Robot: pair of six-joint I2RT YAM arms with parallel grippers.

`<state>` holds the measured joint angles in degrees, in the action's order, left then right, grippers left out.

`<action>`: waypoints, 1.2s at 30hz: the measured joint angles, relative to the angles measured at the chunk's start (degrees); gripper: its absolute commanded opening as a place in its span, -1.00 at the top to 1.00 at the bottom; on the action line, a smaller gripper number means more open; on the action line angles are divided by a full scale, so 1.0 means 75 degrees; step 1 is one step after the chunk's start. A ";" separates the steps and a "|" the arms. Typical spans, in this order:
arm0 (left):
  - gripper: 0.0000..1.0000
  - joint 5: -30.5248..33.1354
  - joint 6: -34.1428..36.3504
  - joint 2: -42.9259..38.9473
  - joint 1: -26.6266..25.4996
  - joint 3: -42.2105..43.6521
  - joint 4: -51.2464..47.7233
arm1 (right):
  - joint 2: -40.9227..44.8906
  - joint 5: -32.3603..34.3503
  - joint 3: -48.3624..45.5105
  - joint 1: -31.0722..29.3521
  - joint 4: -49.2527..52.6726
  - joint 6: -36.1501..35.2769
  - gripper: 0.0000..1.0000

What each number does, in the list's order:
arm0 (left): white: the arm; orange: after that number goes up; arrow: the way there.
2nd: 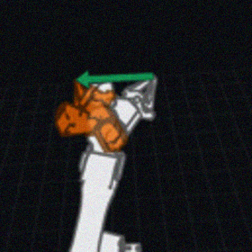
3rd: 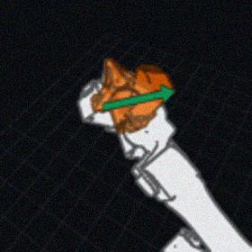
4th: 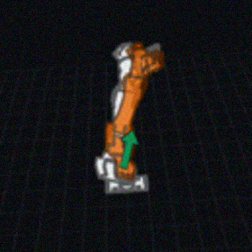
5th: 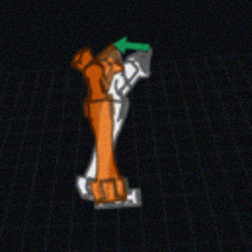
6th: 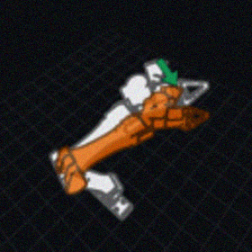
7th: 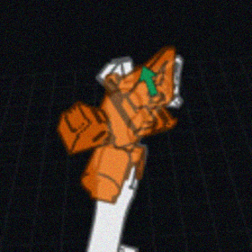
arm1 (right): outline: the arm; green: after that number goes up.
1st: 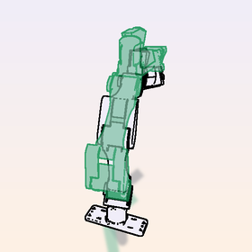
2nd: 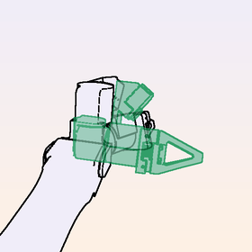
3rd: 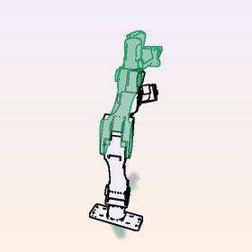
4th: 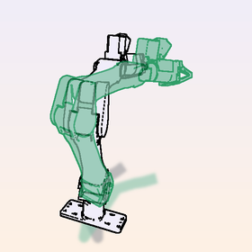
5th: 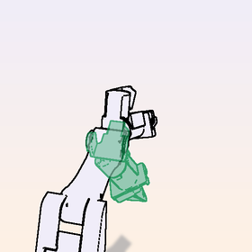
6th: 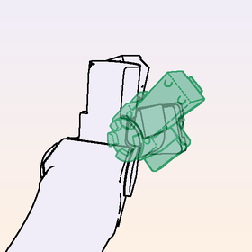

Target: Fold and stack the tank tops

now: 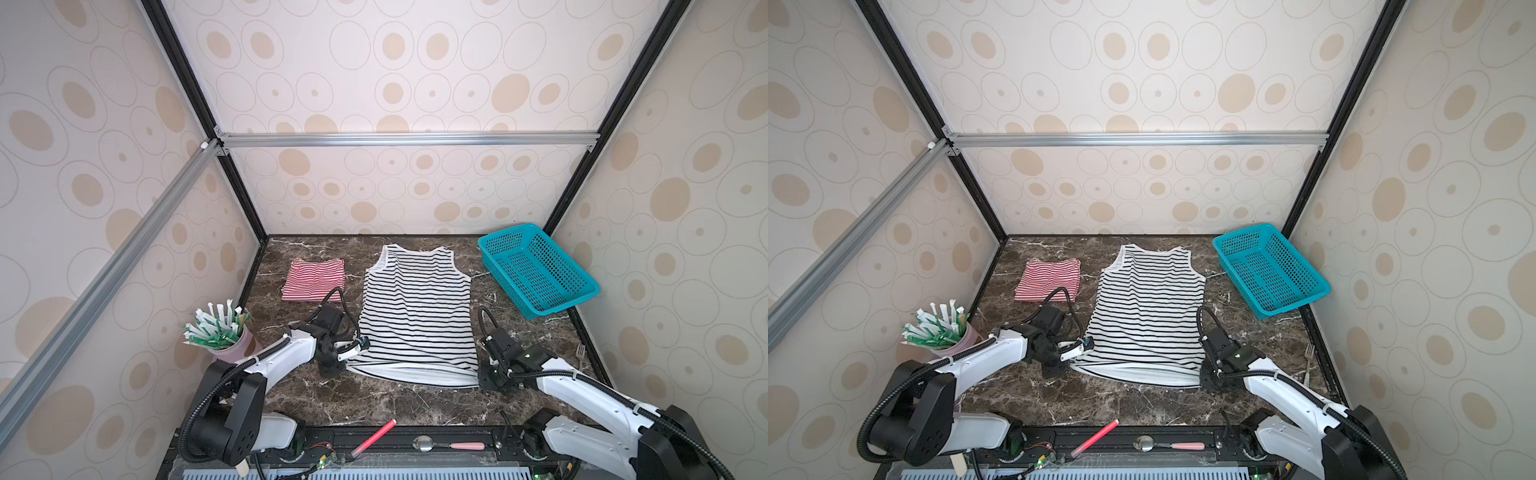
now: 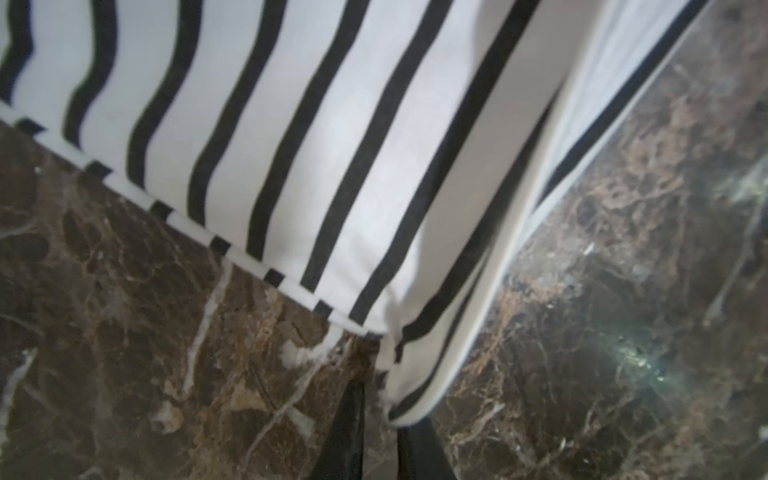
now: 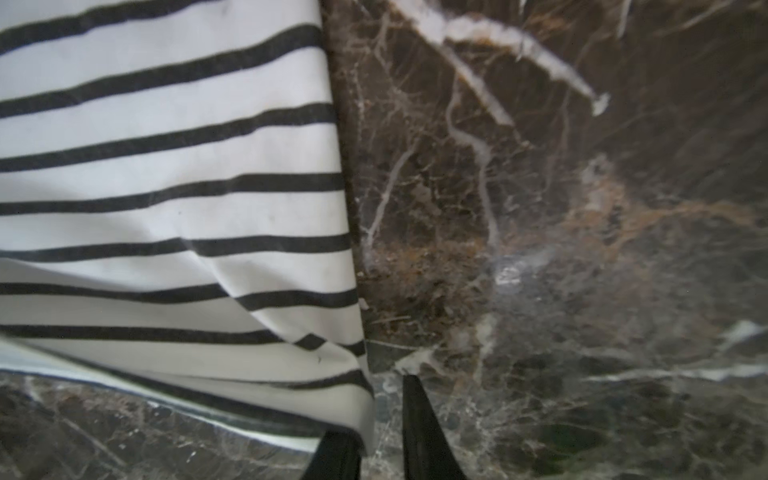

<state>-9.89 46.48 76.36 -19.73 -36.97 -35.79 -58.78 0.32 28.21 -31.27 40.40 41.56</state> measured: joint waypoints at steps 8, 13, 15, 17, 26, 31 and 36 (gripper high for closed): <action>0.44 0.0052 0.0064 -0.0699 0.0000 -0.0595 -0.0557 | 0.0979 0.0367 0.0699 -0.0289 0.0758 0.0090 0.39; 0.48 -0.0082 -0.0286 -0.0204 -0.0221 -0.1239 -0.0201 | 0.1040 0.0659 0.0953 -0.0294 0.0819 0.0146 0.39; 0.50 -0.0090 -0.0481 0.0187 -0.0487 -0.1314 0.0087 | 0.0903 0.0740 0.0962 -0.0297 0.0807 0.0175 0.39; 0.51 -0.0117 -0.0638 0.0592 -0.0772 -0.1343 0.0326 | 0.0720 0.0761 0.0962 -0.0297 0.0723 0.0201 0.38; 0.56 -0.0125 -0.1093 0.1810 -0.1641 -0.1486 0.0933 | -0.0883 0.0393 0.0968 -0.0425 -0.0460 0.0154 0.37; 0.56 -0.0090 -0.1244 0.1772 -0.2090 -0.1480 0.1000 | -0.1469 0.0300 0.0968 -0.0565 -0.0918 0.0052 0.36; 0.56 -0.0050 -0.1346 0.1565 -0.2498 -0.1285 0.1043 | -0.1594 0.0262 0.0968 -0.0895 -0.1026 -0.0012 0.36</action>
<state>-10.26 36.38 88.09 -38.46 -46.61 -27.97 -70.74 2.28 35.46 -37.98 32.71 41.47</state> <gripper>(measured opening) 0.221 0.319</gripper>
